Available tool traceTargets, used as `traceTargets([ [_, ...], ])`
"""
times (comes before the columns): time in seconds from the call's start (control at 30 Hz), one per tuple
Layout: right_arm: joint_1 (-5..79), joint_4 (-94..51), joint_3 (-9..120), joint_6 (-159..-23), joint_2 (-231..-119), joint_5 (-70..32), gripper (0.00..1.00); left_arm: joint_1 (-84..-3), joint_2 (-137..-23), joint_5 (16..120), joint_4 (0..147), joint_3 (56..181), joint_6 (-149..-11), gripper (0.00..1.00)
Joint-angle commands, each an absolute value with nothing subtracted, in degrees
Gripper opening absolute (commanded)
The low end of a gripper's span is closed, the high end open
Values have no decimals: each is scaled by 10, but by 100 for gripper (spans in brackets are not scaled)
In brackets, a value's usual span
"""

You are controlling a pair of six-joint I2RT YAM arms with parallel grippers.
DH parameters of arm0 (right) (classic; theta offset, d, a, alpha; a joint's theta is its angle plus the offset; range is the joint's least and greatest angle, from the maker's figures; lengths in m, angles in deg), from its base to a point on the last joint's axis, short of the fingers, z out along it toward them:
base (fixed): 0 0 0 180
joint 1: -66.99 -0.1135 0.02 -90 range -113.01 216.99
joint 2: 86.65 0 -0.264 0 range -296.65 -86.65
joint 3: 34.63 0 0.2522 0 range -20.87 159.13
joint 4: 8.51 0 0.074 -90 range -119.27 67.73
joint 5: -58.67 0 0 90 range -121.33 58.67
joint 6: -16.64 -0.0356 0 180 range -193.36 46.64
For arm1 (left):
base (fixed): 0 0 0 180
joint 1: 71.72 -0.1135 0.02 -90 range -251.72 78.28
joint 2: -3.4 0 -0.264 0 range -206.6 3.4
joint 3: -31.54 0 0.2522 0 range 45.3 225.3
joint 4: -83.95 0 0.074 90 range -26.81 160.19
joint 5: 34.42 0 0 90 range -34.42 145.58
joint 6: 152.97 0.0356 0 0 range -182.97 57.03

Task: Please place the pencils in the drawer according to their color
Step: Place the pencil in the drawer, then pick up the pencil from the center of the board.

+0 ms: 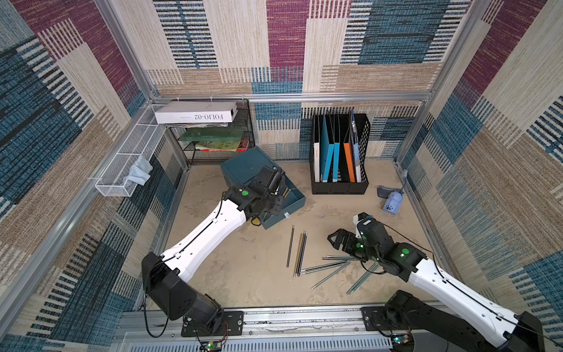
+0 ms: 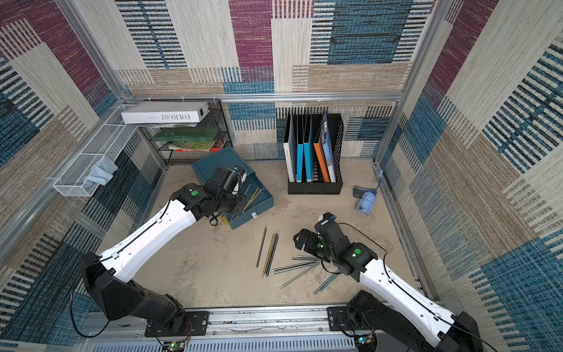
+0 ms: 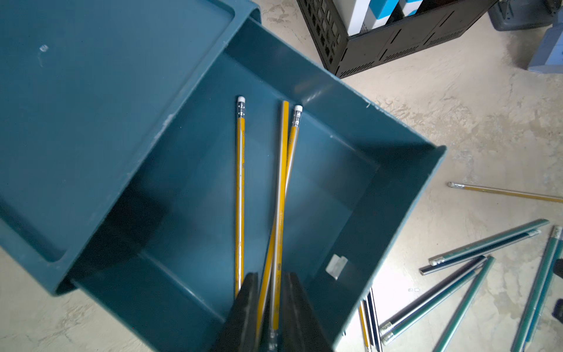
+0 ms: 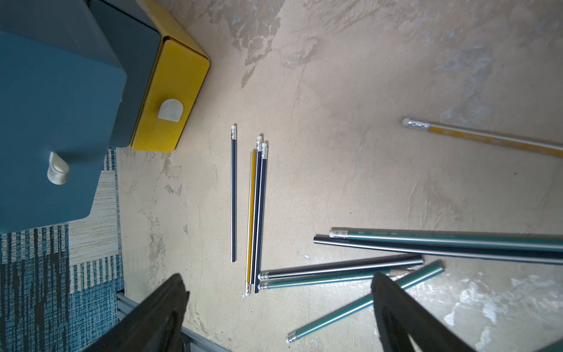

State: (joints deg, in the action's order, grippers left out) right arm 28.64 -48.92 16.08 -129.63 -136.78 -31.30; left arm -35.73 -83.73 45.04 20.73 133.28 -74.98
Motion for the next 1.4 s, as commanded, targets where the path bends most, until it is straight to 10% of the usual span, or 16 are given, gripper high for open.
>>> traceTargets([
  [0.0, 286, -484, 165, -1293, -1366, -316, 98, -358, -841, 442, 202, 1345, -751, 20],
  [0.67, 292, -481, 141, -1295, -1359, -309, 98, -244, -735, 497, 194, 1293, -875, 15],
  [1.37, 293, -503, 107, -1320, -1311, -306, 98, -84, -863, 443, 259, 1136, -1017, 23],
])
